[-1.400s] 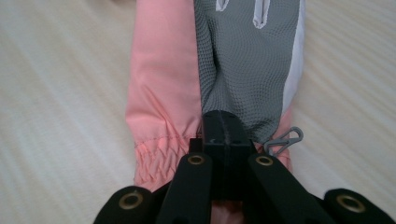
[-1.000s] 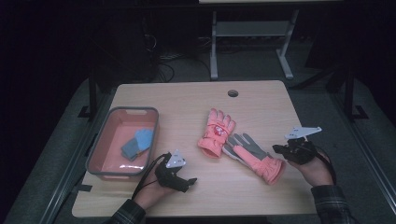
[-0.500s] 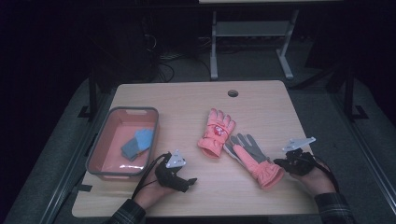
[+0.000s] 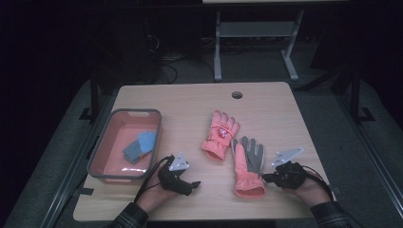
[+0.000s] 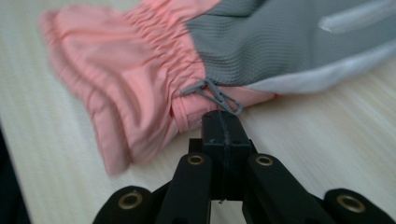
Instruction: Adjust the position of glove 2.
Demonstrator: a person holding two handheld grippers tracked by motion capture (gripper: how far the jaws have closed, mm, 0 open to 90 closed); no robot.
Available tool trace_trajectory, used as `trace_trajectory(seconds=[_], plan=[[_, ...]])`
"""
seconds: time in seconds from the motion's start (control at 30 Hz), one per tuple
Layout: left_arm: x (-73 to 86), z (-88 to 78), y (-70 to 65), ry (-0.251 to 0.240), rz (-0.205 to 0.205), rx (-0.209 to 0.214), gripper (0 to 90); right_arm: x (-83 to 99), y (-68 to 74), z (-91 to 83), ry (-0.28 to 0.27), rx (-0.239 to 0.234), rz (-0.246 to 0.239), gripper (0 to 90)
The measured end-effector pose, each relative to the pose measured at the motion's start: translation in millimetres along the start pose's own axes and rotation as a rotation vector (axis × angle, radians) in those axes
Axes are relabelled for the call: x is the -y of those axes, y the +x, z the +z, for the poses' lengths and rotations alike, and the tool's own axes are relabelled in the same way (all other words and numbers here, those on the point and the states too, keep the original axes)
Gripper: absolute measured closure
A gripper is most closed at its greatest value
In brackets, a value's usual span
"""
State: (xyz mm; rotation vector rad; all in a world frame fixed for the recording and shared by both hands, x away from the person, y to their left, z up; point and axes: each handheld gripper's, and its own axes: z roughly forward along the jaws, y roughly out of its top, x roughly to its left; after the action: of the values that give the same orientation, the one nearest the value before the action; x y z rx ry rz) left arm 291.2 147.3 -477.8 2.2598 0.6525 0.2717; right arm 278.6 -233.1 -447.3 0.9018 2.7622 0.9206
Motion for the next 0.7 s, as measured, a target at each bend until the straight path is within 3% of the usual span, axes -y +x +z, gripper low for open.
trace_trajectory(seconds=[0.3, 0.53, 0.7], plan=[[-0.1, -0.1, 0.0, 0.001, 0.0, 0.0, 12.2, -17.9, 19.7, 16.9, -0.005, -0.085, -0.066, 90.0], [-0.2, -0.2, 0.0, 0.002, -0.001, 0.001, 12.2, -35.7, 30.5, 32.5, 0.004, -0.113, -0.133, 90.0], [-0.1, 0.1, -0.2, -0.001, -0.004, 0.0, 12.2, -44.1, 34.0, 40.7, 0.002, -0.127, -0.139, 90.0]])
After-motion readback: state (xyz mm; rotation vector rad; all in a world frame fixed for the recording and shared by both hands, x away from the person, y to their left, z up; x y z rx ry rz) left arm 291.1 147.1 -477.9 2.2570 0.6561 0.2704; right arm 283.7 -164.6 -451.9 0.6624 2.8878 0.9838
